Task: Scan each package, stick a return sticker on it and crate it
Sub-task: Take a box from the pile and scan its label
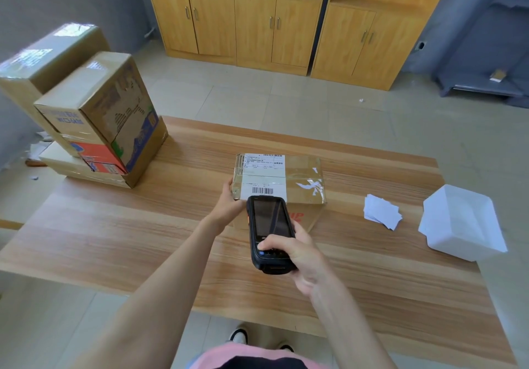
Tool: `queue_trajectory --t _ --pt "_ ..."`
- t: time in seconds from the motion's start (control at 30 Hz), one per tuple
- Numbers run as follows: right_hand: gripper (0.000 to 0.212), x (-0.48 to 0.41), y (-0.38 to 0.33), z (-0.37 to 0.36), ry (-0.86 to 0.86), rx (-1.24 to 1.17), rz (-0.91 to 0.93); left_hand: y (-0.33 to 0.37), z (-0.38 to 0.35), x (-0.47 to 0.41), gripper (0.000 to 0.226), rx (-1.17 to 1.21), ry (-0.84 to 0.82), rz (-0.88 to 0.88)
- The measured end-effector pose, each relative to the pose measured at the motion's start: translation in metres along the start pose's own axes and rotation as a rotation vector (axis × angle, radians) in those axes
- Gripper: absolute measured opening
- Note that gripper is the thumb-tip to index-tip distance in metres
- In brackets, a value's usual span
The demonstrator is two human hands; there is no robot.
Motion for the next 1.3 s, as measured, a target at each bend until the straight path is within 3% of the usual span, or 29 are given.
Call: queue_trajectory --t 0.2,0.5,0.63,0.73,0.87,0.97,1.17,1.3 --pt "0.083 -0.001 -0.007 0.022 0.059 -0.029 0.052 0.0 -0.001 0.002 0.088 0.027 -0.009 0.003" --pt "0.091 -0.004 -0.027 0.115 0.336 -0.011 0.208 -0.006 0.001 -0.002 0.099 0.03 -0.007 0.044" --pt "0.102 -0.016 -0.003 0.158 0.466 -0.071 0.183 -0.008 0.0 -0.004 0.098 0.009 -0.002 0.053" --pt "0.092 -0.025 0.03 0.181 0.535 -0.074 0.103 -0.008 0.0 -0.003 0.109 0.001 -0.004 0.062" --pt "0.094 -0.036 0.072 0.191 0.568 -0.074 0.0 -0.007 -0.001 -0.002 0.104 -0.01 -0.005 0.07" --pt "0.084 -0.036 0.087 0.196 0.583 -0.083 -0.012 -0.008 -0.001 -0.001 0.098 -0.027 0.002 0.081" --pt "0.099 -0.03 0.099 0.204 0.583 0.021 0.033 -0.003 0.0 0.003 0.125 -0.062 -0.012 0.079" --pt "0.104 -0.03 0.109 0.208 0.58 0.049 0.007 -0.003 -0.002 0.004 0.11 -0.063 -0.01 0.07"
Point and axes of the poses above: each hand's wrist, its own x-axis away from the middle knuckle, its own z-axis out of the back of the hand, y = z × x, the point moved 7 cm from there along -x, towards the middle knuckle, and after that the axes turned 1 degree about -x, right-handed, at the moved point
